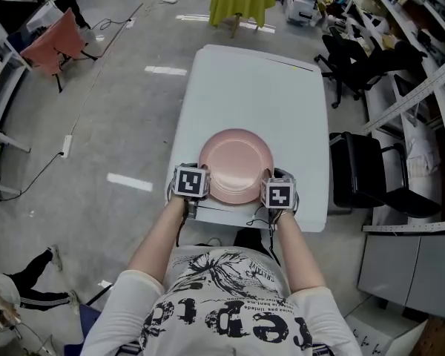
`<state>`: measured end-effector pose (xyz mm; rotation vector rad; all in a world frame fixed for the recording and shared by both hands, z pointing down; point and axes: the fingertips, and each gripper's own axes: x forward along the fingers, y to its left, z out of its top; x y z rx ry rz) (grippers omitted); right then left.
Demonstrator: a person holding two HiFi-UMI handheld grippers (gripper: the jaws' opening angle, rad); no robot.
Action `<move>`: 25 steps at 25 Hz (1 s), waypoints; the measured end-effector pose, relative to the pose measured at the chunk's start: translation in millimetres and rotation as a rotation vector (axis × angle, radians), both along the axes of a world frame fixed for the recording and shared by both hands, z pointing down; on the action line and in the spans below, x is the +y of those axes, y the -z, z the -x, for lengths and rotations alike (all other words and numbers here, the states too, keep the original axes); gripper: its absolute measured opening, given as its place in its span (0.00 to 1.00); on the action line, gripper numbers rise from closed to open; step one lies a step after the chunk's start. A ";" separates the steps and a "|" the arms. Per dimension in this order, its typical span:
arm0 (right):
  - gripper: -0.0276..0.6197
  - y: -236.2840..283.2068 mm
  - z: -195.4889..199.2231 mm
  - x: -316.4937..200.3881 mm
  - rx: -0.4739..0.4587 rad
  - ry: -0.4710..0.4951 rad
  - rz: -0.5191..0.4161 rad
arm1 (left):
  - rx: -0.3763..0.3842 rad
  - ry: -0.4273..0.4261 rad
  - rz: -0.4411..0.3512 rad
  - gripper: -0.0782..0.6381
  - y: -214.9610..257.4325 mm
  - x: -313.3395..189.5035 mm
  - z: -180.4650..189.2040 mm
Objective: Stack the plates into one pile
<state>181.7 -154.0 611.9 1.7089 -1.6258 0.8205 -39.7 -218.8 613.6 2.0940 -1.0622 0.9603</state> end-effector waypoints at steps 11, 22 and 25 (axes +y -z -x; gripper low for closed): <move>0.13 -3.0 -17.3 -12.9 0.111 -0.010 -0.007 | -0.050 -0.002 -0.081 0.24 -13.7 -15.6 -13.8; 0.23 21.2 -17.6 -6.8 0.095 -0.013 -0.092 | -0.032 0.007 -0.177 0.34 2.3 -14.4 -4.2; 0.05 40.8 -27.1 -3.1 0.131 -0.022 -0.173 | 0.018 0.035 -0.244 0.23 21.2 -12.5 -5.6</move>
